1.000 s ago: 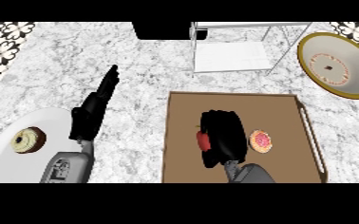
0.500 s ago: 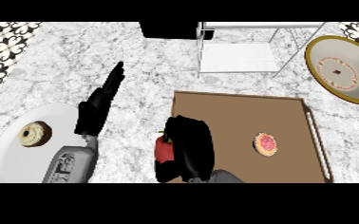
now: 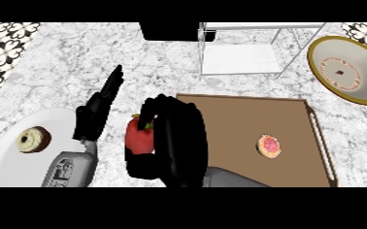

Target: Pick the bell pepper from the tray and place it in the tiered shelf

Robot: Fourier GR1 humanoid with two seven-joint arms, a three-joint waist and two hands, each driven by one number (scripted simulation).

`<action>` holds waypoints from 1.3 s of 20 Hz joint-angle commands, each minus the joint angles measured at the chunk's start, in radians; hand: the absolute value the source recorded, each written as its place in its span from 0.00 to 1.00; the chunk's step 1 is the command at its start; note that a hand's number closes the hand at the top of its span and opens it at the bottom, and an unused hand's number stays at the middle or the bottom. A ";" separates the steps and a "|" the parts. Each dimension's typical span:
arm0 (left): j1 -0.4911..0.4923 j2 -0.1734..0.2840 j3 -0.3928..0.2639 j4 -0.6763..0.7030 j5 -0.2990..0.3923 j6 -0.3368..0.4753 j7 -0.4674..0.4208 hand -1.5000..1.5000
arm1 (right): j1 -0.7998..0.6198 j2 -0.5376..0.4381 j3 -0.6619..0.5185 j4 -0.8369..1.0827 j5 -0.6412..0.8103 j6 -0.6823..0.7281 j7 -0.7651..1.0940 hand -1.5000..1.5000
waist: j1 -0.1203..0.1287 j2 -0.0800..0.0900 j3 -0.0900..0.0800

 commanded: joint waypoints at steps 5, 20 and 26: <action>0.036 0.000 0.000 -0.010 0.001 -0.001 -0.015 0.50 | -0.195 0.011 -0.097 -0.064 0.152 0.122 0.343 1.00 | -0.024 -0.007 -0.001; 0.039 -0.020 -0.018 -0.043 -0.016 0.019 0.012 0.50 | -0.458 0.011 -0.430 0.033 0.270 0.300 0.279 1.00 | -0.023 -0.002 0.000; 0.043 0.015 -0.004 -0.086 -0.010 -0.003 0.043 0.50 | -0.515 -0.001 -0.572 0.165 0.341 0.297 0.148 1.00 | -0.016 0.002 0.001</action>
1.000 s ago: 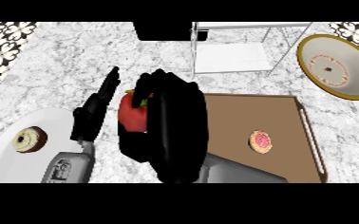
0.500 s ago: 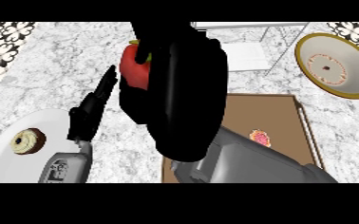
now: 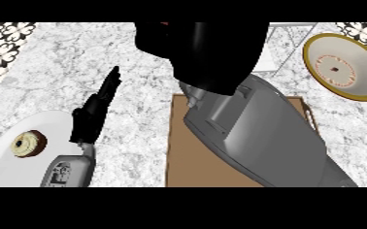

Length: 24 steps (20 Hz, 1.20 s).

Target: Pick the bell pepper from the tray and place it in the tiered shelf

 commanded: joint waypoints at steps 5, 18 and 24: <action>-0.037 -0.006 0.011 0.013 0.004 0.004 0.011 0.50 | -0.107 -0.019 -0.176 0.113 0.038 0.083 0.007 1.00 | 0.000 0.004 0.001; 0.007 0.013 0.026 0.035 0.016 -0.025 -0.045 0.50 | -0.075 -0.067 -0.230 0.332 0.160 -0.055 -0.210 1.00 | 0.005 0.007 0.000; -0.014 0.002 -0.002 -0.005 -0.012 -0.014 0.003 0.50 | -0.117 -0.090 -0.280 0.538 0.144 -0.235 -0.372 1.00 | 0.014 0.009 0.001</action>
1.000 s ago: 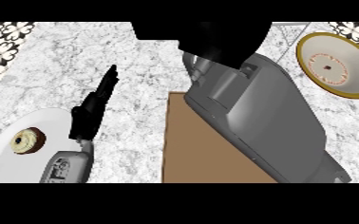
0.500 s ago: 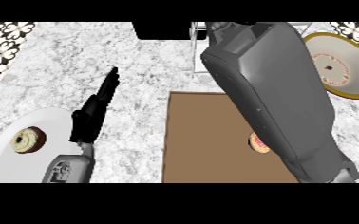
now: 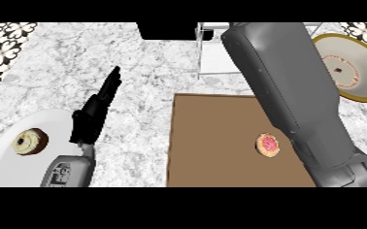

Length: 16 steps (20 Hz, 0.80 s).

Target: Pick the bell pepper from the tray and place it in the tiered shelf

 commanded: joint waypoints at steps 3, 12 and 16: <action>-0.007 -0.023 -0.015 0.011 -0.019 0.019 0.011 0.50 | 0.030 0.016 -0.059 0.102 0.002 -0.197 -0.041 1.00 | -0.003 0.000 0.000; -0.041 -0.019 0.002 0.052 -0.015 0.016 -0.012 0.50 | -0.011 -0.022 -0.220 0.222 -0.252 -0.422 -0.287 1.00 | 0.001 0.002 0.000; 0.056 -0.029 -0.016 0.036 -0.018 0.014 -0.080 0.50 | 0.053 -0.041 -0.232 0.247 -0.306 -0.470 -0.398 1.00 | 0.000 0.000 0.000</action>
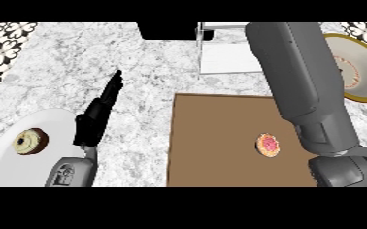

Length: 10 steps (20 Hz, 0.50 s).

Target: Pick the bell pepper from the tray and place it in the tiered shelf

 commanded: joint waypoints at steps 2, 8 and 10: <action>-0.031 0.003 0.005 -0.036 0.013 -0.012 0.060 0.50 | 0.000 -0.034 -0.032 0.030 -0.063 -0.003 -0.072 1.00 | -0.006 -0.003 0.000; -0.043 0.007 0.007 -0.034 0.000 0.000 0.075 0.50 | 0.045 -0.053 -0.003 0.097 0.210 0.012 0.250 0.00 | -0.013 -0.006 0.000; -0.066 0.016 0.033 0.038 0.010 -0.008 0.023 0.50 | 0.060 -0.036 0.004 0.078 0.220 -0.011 0.257 0.00 | -0.014 -0.004 0.000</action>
